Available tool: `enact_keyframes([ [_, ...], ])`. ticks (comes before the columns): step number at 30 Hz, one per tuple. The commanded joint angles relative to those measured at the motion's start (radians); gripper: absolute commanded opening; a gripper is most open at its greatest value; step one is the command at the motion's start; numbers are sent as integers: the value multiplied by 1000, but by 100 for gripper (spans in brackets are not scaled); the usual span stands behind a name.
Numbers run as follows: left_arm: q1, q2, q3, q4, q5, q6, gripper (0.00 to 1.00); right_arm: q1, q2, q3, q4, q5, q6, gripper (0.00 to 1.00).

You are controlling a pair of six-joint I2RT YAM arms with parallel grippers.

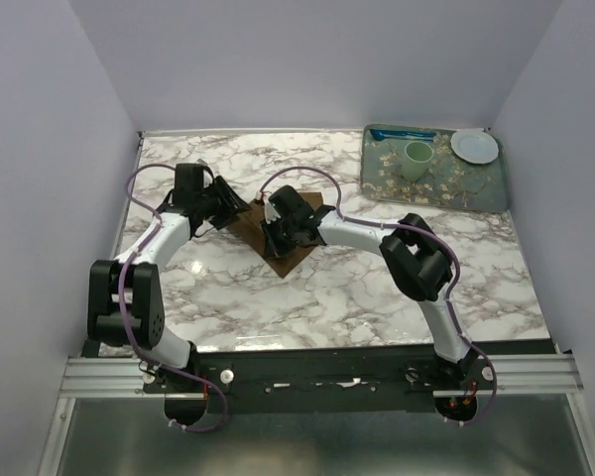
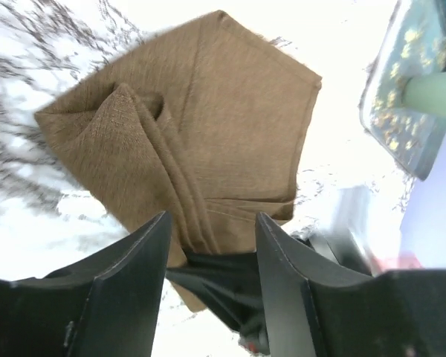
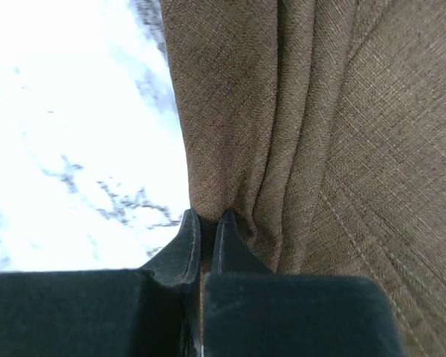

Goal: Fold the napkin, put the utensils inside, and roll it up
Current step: Roll the napkin with the utensil

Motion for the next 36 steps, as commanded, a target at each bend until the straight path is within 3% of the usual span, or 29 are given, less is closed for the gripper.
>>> enact_keyframes([
  [1,5,-126,-17,-155,-129,19,60,-35,48,-66,16,-260,130,0],
  [6,-4,-181,-137,-154,-152,-78,60,-79,56,-91,79,-427,209,1],
  [14,-39,-59,-153,-96,-128,-131,62,-152,94,-104,183,-650,322,0],
  [28,-85,72,-153,70,-258,-208,61,-184,137,-83,220,-747,361,1],
  [34,-85,90,-197,130,-280,-240,52,-196,139,-81,217,-757,353,1],
  [36,-85,86,-202,136,-300,-233,45,-199,140,-80,219,-762,351,1],
])
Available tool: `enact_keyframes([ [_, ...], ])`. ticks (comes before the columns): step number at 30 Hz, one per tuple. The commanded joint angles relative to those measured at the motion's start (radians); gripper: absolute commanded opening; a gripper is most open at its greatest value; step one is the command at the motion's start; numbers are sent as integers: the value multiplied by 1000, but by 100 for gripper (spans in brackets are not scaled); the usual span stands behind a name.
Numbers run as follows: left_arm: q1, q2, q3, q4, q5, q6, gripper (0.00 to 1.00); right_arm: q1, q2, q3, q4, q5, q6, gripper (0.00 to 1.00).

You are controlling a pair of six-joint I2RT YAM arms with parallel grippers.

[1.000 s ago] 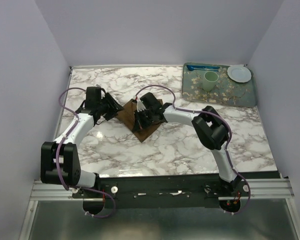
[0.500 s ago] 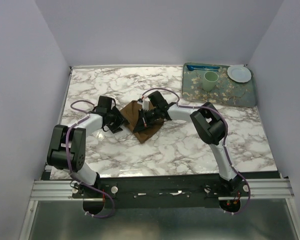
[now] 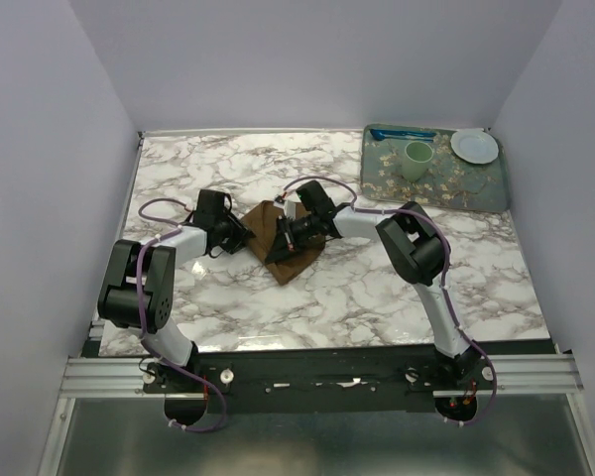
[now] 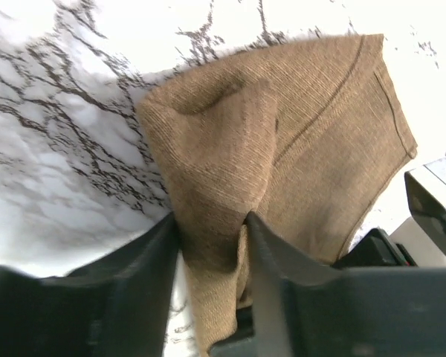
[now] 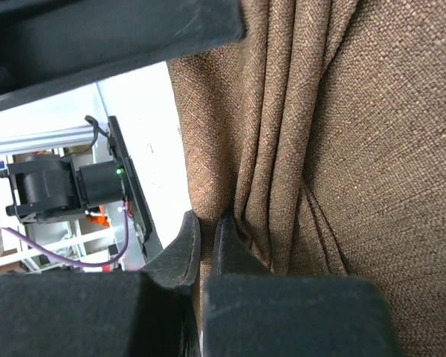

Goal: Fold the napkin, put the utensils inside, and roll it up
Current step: Roll the napkin with the utensil

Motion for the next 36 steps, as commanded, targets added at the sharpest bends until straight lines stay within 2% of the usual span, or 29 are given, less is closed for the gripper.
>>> enact_keyframes([
  [1,-3,23,-39,46,-95,13,42,-15,31,4,-19,-48,5,1],
  [5,-6,15,-8,0,-119,36,24,-20,23,23,-87,-17,-45,1],
  [10,-14,12,15,-60,-113,45,15,-18,-25,64,-204,70,-160,1],
  [14,-18,18,44,-109,-103,48,4,-17,-97,72,-324,193,-243,10],
  [17,-18,24,61,-144,-99,58,0,-3,-186,46,-362,314,-309,26],
  [18,-18,27,69,-152,-92,59,0,6,-209,38,-370,409,-328,36],
  [20,-18,35,85,-182,-70,62,0,46,-260,3,-375,513,-387,46],
  [21,-18,35,89,-192,-66,62,0,63,-303,-8,-375,620,-406,57],
  [23,-18,40,102,-211,-53,71,0,126,-341,-44,-355,742,-457,66],
  [24,-18,44,110,-221,-49,79,0,149,-367,-61,-338,873,-475,74],
  [27,-18,58,127,-253,-46,96,0,238,-381,-95,-284,1085,-544,82],
  [30,-17,75,131,-262,-21,104,0,316,-374,-108,-228,1223,-627,86],
  [36,-18,90,139,-288,-14,107,0,416,-287,-74,-163,1382,-697,86],
])
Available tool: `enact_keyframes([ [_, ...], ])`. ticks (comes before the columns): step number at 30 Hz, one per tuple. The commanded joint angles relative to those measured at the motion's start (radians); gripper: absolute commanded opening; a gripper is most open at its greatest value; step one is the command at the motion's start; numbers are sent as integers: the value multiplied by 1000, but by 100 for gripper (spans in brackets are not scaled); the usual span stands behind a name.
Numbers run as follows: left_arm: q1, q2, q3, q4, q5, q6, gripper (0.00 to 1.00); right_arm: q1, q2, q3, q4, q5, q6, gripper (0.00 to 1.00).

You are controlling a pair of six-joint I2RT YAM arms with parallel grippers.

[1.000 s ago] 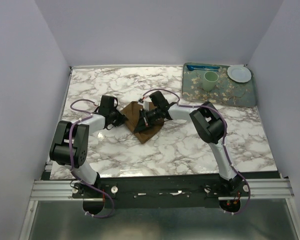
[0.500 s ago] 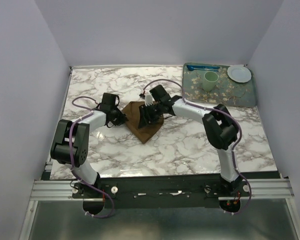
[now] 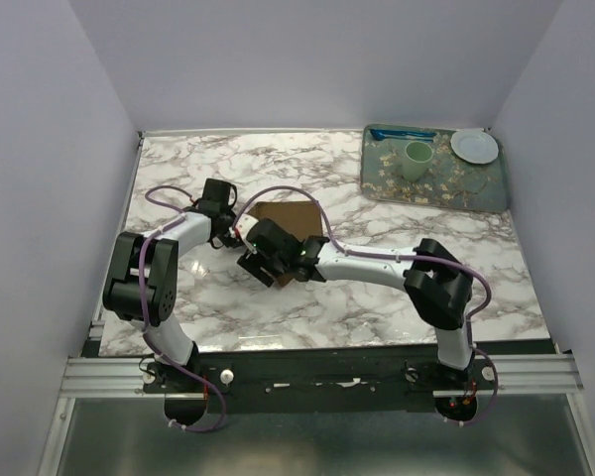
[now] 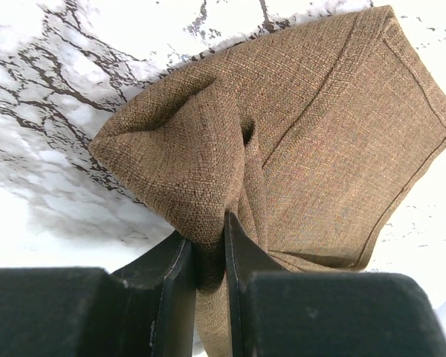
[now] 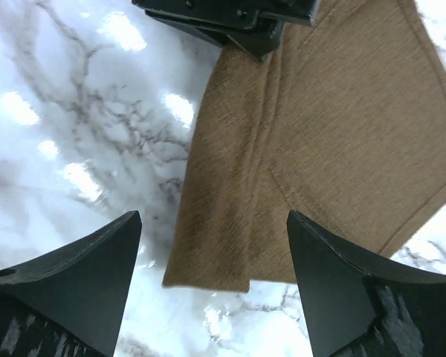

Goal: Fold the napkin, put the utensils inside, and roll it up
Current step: Roll the napkin with the utensil

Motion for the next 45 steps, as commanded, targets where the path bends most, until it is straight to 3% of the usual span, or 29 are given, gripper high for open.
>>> enact_keyframes([
  [1,3,39,4,-93,20,23,0,39,74,7,85,251,-92,86],
  [12,5,47,1,-88,53,7,0,76,215,115,93,305,-74,79],
  [15,5,48,0,-88,63,9,0,75,247,126,93,329,-74,74],
  [18,5,47,-4,-85,64,15,0,75,255,120,93,348,-60,54],
  [19,5,47,-4,-82,66,17,0,76,255,110,93,346,-54,41],
  [24,6,39,-16,-68,70,27,0,73,267,100,93,328,-19,29],
  [26,8,28,-23,-52,73,33,0,70,262,88,93,300,7,15],
  [30,25,-7,-60,17,101,61,2,49,230,56,91,181,80,3],
  [34,52,-39,-83,89,122,86,23,-5,175,19,108,27,134,1],
  [35,65,-44,-83,94,141,90,32,-14,170,17,110,-5,154,1],
  [38,78,-67,-79,116,153,109,46,-69,149,7,116,-163,200,1],
  [43,97,-123,-79,131,188,125,59,-178,166,16,110,-475,268,0],
  [45,100,-160,-85,131,185,129,75,-209,186,22,107,-563,306,1],
])
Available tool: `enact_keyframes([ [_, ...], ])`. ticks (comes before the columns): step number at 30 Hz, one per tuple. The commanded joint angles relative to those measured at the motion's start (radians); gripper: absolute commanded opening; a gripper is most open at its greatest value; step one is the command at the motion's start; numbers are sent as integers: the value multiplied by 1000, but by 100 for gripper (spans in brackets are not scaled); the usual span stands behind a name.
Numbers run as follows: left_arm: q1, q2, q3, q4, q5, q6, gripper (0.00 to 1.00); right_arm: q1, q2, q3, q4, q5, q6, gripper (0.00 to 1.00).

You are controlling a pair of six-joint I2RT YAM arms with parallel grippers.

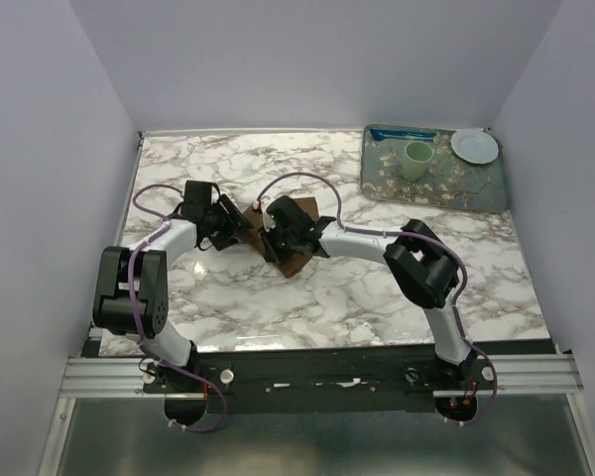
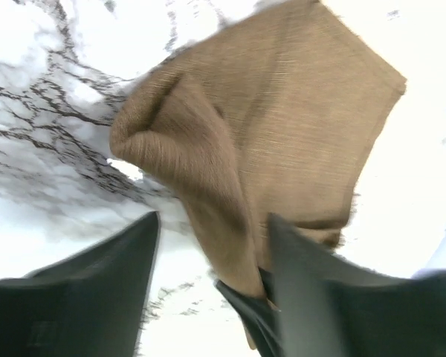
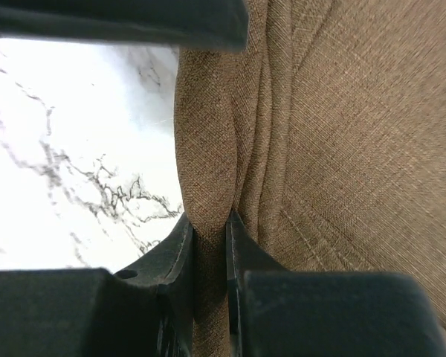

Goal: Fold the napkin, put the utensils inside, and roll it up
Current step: Roll the napkin with the utensil

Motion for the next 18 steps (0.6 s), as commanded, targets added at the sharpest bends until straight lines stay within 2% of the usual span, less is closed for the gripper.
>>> enact_keyframes([
  [1,13,-106,-16,27,36,38,80,-96,25,-5,-21,-392,113,1],
  [2,13,-131,-22,30,36,35,85,-108,31,-2,-21,-426,140,1],
  [3,13,-138,-34,33,40,32,86,-121,49,2,-23,-456,154,1],
  [7,7,-164,-79,76,76,4,84,-191,106,25,-23,-650,225,1],
  [13,-21,-148,-117,160,142,-46,62,-239,195,68,-19,-816,302,1],
  [14,-32,-134,-117,172,146,-51,54,-243,207,70,-18,-821,314,1],
  [18,-52,-109,-114,234,166,-80,38,-253,220,70,-16,-835,334,0],
])
